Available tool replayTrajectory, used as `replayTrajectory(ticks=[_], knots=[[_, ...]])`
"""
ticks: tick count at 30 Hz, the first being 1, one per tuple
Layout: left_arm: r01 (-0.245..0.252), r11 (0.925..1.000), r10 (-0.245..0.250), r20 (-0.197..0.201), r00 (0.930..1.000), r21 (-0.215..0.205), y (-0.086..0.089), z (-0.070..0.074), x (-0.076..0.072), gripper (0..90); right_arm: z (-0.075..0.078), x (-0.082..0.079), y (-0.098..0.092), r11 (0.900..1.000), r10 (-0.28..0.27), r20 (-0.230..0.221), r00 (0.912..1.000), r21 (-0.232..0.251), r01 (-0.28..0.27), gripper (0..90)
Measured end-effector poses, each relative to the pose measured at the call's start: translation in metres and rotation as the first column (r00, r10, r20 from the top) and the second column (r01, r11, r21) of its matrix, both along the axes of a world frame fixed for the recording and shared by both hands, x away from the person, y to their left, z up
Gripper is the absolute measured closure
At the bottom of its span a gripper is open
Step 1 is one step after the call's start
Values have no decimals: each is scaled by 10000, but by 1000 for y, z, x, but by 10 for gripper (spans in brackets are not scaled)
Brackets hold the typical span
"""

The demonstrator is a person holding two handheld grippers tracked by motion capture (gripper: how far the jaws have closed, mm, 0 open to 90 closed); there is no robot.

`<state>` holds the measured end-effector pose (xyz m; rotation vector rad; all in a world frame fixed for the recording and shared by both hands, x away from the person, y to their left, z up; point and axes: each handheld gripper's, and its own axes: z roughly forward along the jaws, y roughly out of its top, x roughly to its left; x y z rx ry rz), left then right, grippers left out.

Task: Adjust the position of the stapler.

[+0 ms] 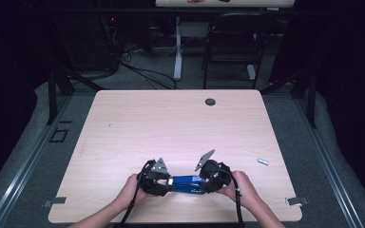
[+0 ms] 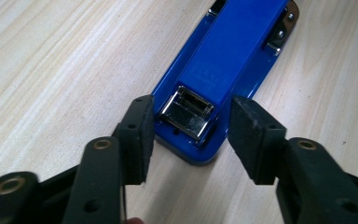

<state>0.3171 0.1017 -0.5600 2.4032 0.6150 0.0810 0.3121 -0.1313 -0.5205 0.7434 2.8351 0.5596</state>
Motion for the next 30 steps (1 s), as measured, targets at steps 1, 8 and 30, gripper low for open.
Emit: replayTrajectory(ticks=[1,8,30], knots=[[-10,10000,10,34,10000,-32,-1,0,-1,537,0,1,-1,9998,-75,134,9999,-190,77,605],[3,9999,-7,220,9998,158,-4,0,-3,559,-3,4,-6,9996,-133,86,9999,-232,135,626],[46,10000,-47,285,9996,41,-8,0,-3,547,-3,5,-9,9998,-108,99,9999,-158,110,632]])
